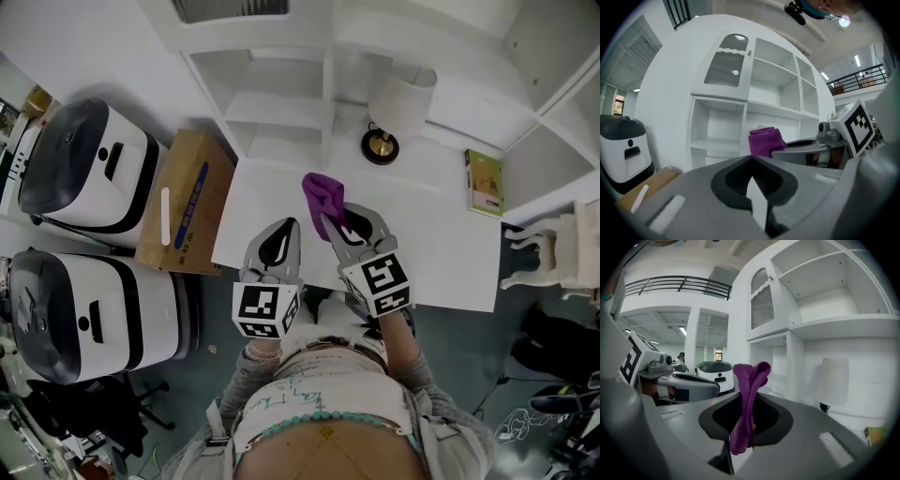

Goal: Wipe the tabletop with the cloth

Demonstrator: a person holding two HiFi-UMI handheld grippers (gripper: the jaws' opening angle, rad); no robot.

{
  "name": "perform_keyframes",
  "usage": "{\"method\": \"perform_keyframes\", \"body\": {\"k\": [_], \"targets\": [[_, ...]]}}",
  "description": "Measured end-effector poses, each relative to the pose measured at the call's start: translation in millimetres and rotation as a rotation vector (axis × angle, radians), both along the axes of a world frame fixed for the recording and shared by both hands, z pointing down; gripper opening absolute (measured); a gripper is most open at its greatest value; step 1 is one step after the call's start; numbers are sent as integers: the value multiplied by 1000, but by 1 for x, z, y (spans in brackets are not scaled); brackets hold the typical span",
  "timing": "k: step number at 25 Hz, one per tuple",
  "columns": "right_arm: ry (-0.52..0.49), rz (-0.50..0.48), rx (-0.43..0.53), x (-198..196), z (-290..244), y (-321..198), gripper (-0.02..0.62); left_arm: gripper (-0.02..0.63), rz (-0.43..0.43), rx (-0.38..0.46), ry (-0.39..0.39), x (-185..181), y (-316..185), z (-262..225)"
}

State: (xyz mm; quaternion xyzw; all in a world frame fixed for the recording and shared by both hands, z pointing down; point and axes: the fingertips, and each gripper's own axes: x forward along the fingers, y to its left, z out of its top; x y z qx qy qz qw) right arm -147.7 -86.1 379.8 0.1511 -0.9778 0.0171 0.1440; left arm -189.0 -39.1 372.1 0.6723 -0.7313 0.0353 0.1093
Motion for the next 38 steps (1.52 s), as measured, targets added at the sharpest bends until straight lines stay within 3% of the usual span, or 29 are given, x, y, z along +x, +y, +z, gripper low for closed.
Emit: {"method": "perform_keyframes", "body": {"k": [8, 16, 25, 38], "targets": [[32, -15, -43, -10, 22, -10, 84, 2, -27, -42, 28, -19, -2, 21], [51, 86, -56, -33, 30, -17, 84, 2, 73, -51, -18, -47, -11, 20], [88, 149, -74, -89, 45, -12, 84, 2, 133, -59, 7, -106, -1, 25], [130, 140, -143, -188, 86, 5, 84, 2, 180, -78, 33, -177, 16, 42]]}}
